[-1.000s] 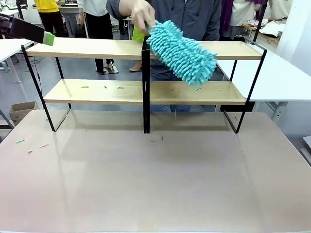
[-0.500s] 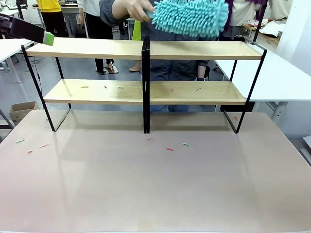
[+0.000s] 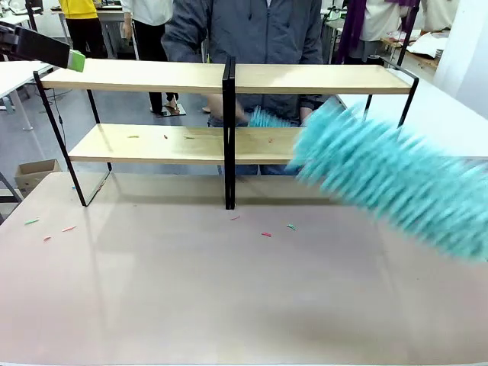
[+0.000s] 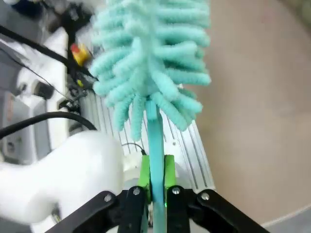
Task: Clean the shelves.
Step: Clean another randomly selected level of the Shelf with the Duster.
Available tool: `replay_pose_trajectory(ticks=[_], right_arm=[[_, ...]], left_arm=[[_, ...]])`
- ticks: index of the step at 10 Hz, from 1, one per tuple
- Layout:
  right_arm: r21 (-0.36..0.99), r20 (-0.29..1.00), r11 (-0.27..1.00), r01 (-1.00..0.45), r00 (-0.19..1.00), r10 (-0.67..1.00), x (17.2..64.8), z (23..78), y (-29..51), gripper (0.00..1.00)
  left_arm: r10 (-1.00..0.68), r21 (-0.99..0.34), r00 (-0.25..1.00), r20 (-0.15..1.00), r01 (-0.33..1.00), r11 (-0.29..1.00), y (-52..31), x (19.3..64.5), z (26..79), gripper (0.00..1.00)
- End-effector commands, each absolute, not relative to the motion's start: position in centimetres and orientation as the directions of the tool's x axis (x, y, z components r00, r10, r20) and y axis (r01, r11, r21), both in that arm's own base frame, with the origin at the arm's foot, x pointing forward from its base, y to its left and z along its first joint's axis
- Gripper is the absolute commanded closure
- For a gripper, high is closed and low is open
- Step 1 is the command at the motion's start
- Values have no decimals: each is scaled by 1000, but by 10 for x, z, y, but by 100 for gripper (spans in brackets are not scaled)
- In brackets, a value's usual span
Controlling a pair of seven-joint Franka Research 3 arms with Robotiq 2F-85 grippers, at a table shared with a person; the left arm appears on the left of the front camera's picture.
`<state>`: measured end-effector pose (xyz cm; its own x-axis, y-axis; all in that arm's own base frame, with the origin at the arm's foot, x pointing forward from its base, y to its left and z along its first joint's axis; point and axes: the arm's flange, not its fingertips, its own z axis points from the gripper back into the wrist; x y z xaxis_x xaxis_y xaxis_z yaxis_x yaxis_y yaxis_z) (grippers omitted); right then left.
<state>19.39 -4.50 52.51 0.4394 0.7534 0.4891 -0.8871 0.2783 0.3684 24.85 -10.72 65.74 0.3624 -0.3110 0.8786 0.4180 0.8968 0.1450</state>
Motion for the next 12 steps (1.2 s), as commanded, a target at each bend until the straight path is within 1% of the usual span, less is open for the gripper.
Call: replay_pose_trajectory(ticks=[1,2,3,4,5,6,7,8,9,10,11,12], right_arm=[[367,438,174,-914,334,835,199,502,38,88],[368,489,278,-887,439,753,194,525,-45,88],[368,489,278,-887,439,753,194,525,-45,88],[364,424,238,-901,387,819,190,495,15,88],[376,429,328,-867,476,768,183,503,12,88],[418,348,280,-864,437,830,194,496,51,88],[414,299,270,-869,410,862,222,491,97,88],[381,314,323,-866,450,836,251,490,141,88],[361,302,376,-853,489,819,276,484,184,88],[352,234,418,-837,512,827,295,479,219,88],[338,207,457,-823,538,817,313,480,248,88],[318,203,433,-844,507,838,316,486,258,88]], left_arm=[[-306,143,356,883,417,898,-106,247,655,0],[-306,143,356,883,417,898,-106,247,655,0],[-306,143,356,883,417,898,-106,247,655,0],[-306,143,356,883,417,898,-106,247,655,0],[-306,143,356,883,417,898,-106,247,655,0],[-306,143,356,883,417,898,-106,247,655,0],[-306,143,356,883,417,898,-106,247,655,0],[-306,143,356,883,417,898,-106,247,655,0],[-306,143,356,883,417,898,-106,247,655,0],[-306,143,356,883,417,898,-106,247,655,0],[-306,143,356,883,417,898,-106,247,655,0],[-306,143,356,883,417,898,-106,247,655,0]])
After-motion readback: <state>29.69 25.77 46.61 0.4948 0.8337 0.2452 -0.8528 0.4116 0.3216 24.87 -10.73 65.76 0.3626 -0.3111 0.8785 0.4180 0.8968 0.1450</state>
